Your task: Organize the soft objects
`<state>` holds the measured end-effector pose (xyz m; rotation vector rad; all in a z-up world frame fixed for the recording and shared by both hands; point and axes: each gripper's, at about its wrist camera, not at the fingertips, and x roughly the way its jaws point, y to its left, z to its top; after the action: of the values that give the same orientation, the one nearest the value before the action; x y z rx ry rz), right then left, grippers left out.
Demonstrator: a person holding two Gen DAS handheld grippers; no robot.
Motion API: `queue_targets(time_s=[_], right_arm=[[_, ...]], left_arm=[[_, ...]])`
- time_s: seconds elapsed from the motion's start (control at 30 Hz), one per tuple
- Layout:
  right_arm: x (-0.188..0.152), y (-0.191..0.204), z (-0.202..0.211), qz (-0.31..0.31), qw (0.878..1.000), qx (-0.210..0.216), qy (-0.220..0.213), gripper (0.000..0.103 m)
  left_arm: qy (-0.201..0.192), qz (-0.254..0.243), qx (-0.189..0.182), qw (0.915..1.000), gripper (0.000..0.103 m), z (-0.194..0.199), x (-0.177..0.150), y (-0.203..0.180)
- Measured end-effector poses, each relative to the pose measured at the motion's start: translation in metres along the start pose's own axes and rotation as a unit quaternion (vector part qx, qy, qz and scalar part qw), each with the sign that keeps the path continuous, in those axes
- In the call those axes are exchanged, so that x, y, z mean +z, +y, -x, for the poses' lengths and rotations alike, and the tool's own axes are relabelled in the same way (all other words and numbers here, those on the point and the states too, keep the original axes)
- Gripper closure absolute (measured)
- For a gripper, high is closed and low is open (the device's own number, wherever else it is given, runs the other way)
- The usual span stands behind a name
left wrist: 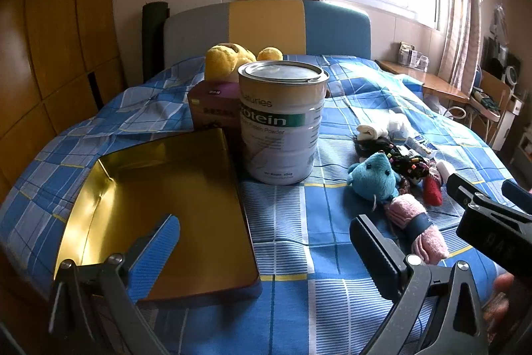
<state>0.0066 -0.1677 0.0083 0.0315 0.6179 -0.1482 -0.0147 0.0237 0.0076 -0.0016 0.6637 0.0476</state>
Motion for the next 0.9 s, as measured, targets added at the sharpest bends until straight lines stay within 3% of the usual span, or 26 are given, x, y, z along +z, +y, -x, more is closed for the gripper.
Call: queue_targets(time_s=[0.9], right_arm=[[0.016, -0.027, -0.006, -0.015, 1.0, -0.024, -0.012, 0.0]], left_arm=[[0.007, -0.021, -0.004, 0.9998, 0.0, 0.0, -0.005, -0.008]])
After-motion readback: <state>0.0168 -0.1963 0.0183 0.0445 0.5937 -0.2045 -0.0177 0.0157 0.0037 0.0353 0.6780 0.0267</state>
